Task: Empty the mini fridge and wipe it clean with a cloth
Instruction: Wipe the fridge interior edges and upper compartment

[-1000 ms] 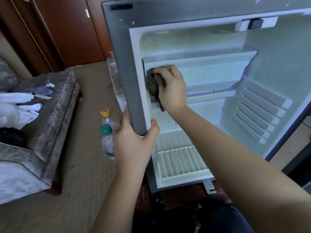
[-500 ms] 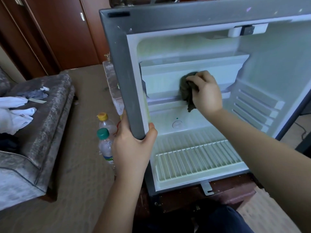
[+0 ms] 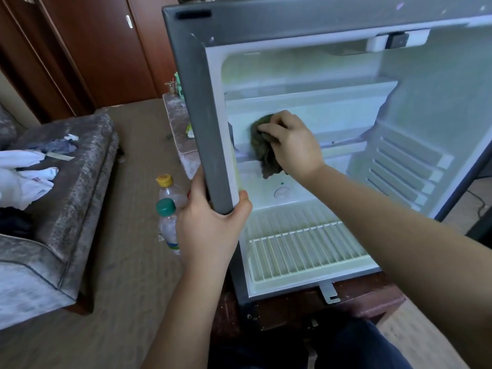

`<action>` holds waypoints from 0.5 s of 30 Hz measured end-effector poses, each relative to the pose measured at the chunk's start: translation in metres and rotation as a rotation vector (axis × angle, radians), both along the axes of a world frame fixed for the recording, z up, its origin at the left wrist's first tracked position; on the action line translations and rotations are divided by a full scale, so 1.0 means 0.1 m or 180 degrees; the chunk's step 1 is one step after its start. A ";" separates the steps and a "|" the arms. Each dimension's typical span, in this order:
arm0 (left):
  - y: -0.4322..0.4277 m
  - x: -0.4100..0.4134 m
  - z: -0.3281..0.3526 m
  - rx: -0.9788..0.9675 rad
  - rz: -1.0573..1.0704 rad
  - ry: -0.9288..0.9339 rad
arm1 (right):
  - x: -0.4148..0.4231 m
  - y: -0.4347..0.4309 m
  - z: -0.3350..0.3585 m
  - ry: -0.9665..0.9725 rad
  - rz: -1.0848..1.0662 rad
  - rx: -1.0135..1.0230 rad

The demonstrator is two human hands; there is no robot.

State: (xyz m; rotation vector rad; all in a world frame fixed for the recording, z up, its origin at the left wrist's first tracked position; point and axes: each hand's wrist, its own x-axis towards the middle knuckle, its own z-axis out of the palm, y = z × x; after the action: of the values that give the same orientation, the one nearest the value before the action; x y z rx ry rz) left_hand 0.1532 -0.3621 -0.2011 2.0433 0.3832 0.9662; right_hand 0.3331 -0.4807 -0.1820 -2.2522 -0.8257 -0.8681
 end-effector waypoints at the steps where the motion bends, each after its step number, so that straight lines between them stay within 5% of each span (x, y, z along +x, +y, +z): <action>1: 0.00 0.00 0.00 -0.0009 0.0001 -0.0023 | 0.05 -0.18 -0.01 0.0000 -0.0131 0.0157; 9: -0.06 -0.05 -0.03 0.0060 0.0214 -0.0157 | 0.23 -0.92 0.09 0.0753 -0.1326 0.1466; 15: -0.06 -0.06 -0.05 -0.0085 0.0112 -0.0135 | -0.06 0.15 0.16 0.0504 -0.0467 0.1668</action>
State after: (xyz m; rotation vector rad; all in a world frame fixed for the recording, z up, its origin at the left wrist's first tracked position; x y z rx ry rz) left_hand 0.1472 -0.3680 -0.2057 1.9946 0.4086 1.0190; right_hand 0.3274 -0.4662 -0.1656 -1.8963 -0.3130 -0.8415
